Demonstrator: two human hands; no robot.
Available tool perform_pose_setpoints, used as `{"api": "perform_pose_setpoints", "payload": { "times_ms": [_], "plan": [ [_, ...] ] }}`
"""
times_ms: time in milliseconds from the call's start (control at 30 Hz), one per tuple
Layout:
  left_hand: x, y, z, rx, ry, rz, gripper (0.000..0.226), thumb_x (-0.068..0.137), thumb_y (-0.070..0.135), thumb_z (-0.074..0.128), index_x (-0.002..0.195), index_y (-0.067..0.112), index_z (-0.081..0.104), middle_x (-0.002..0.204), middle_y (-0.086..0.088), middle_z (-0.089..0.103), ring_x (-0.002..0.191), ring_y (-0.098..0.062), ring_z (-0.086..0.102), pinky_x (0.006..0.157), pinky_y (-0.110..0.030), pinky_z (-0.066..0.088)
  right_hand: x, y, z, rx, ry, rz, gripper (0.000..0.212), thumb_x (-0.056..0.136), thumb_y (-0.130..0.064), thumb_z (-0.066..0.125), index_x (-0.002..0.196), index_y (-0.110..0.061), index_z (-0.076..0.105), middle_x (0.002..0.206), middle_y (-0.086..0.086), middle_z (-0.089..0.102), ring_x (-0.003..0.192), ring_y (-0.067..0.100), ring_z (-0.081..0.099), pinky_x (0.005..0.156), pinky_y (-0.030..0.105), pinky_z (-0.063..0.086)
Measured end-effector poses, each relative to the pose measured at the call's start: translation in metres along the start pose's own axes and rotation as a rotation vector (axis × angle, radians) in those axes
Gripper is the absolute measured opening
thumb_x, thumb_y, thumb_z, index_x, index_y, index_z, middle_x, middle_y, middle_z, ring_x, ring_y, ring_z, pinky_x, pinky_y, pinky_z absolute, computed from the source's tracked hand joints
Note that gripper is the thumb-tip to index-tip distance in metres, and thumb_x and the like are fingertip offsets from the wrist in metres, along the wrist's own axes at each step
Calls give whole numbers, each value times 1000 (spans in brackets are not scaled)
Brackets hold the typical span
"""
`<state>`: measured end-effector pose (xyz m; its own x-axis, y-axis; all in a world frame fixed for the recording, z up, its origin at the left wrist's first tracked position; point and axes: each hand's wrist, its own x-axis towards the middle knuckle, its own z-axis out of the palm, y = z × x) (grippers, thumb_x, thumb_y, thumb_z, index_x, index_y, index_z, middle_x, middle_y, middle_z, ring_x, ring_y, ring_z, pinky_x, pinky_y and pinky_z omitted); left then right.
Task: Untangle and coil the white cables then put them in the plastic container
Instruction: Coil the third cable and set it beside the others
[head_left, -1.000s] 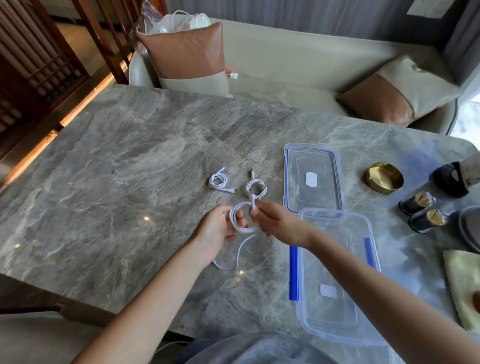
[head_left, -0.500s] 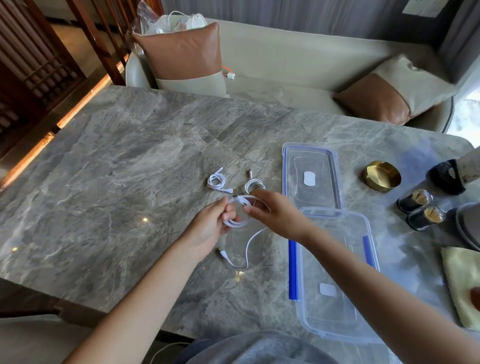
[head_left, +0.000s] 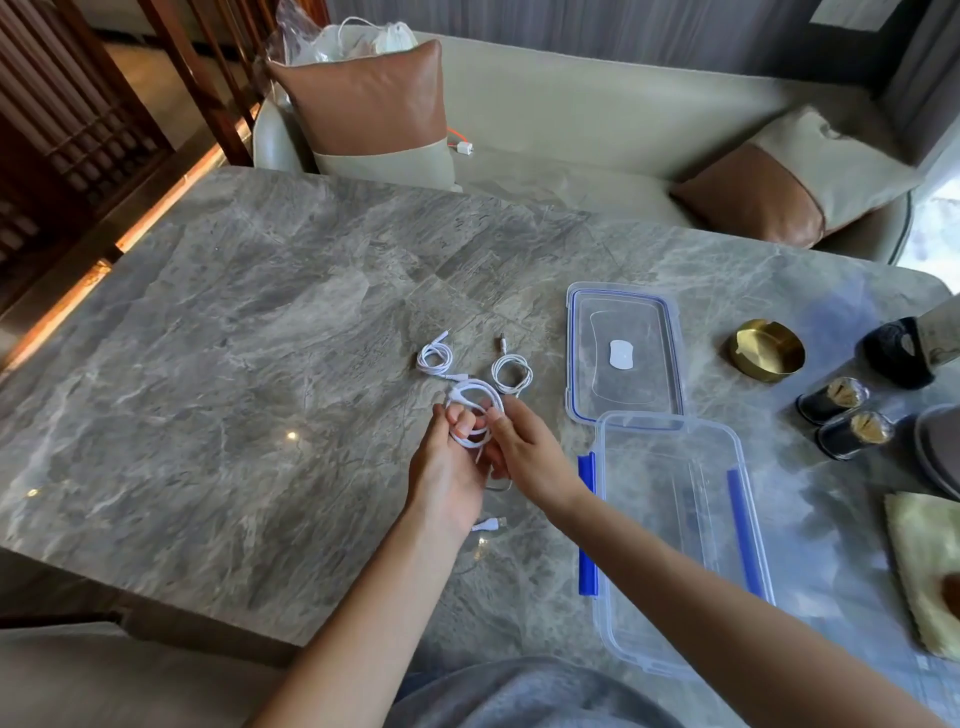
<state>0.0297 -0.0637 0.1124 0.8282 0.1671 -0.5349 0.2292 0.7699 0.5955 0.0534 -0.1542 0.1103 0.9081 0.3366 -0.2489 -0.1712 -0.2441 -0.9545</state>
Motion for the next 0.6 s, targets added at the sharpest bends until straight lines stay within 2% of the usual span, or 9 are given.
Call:
{"api": "perform_pose_setpoints", "payload": {
  "times_ms": [67, 133, 233, 300, 333, 400, 467, 533, 600],
  "plan": [
    [-2, -1, -4, 12, -11, -4, 40, 100, 37, 24, 65, 24, 37, 48, 12, 50, 58, -6, 57, 64, -25, 34, 3, 3, -2, -79, 11, -18, 28, 98, -19, 43, 92, 9, 45, 65, 2, 44, 61, 16, 43, 56, 33, 40],
    [-3, 2, -7, 40, -4, 6, 38, 99, 36, 25, 65, 26, 36, 46, 12, 45, 61, -1, 56, 70, -23, 34, 6, 3, -8, -185, -16, -47, 26, 96, -21, 49, 88, 3, 48, 64, -2, 42, 64, 16, 41, 61, 34, 39],
    [-4, 5, -10, 102, 0, 46, 37, 99, 36, 25, 66, 25, 34, 45, 11, 41, 67, -4, 48, 74, -24, 32, 9, 2, -15, -245, -82, -41, 26, 94, -24, 52, 69, -20, 51, 49, -16, 45, 51, 1, 40, 57, 21, 34],
    [-4, 5, -10, 140, -2, 67, 36, 99, 36, 25, 66, 25, 34, 45, 12, 41, 66, -3, 49, 73, -24, 31, 9, 0, -16, -220, -113, -18, 32, 95, -20, 50, 64, -24, 45, 44, -20, 45, 46, -3, 40, 54, 17, 30],
    [-4, 5, -10, 158, 5, 75, 36, 99, 35, 24, 66, 25, 34, 44, 12, 41, 64, -1, 51, 73, -25, 30, 10, -1, -16, -201, -122, -12, 30, 95, -19, 50, 66, -23, 47, 45, -17, 43, 47, -1, 38, 54, 17, 29],
    [-3, 5, -11, 195, 38, 97, 36, 100, 33, 24, 67, 24, 35, 43, 11, 41, 58, 3, 57, 72, -24, 31, 11, -3, -18, -164, -135, -18, 22, 96, -17, 48, 77, -9, 55, 54, -13, 37, 52, 4, 32, 54, 20, 28],
    [0, 4, -12, 258, 94, 135, 38, 101, 31, 26, 66, 22, 37, 41, 10, 41, 59, -1, 58, 72, -24, 34, 11, -4, -22, -115, -138, -26, 24, 97, -19, 47, 87, 2, 57, 57, -8, 34, 52, 8, 30, 52, 22, 27],
    [0, 3, -13, 277, 132, 162, 38, 101, 30, 28, 65, 21, 39, 40, 10, 41, 62, -7, 51, 73, -24, 35, 9, -5, -24, -34, -153, -19, 27, 96, -24, 49, 87, 0, 58, 57, -7, 36, 50, 6, 32, 49, 21, 29],
    [1, 0, -14, 246, 124, 162, 38, 101, 31, 27, 66, 21, 39, 40, 10, 41, 65, -9, 49, 74, -24, 36, 9, -5, -22, -73, -177, -55, 25, 93, -29, 55, 89, -5, 61, 60, -6, 53, 55, 6, 46, 55, 21, 41]
  ]
}}
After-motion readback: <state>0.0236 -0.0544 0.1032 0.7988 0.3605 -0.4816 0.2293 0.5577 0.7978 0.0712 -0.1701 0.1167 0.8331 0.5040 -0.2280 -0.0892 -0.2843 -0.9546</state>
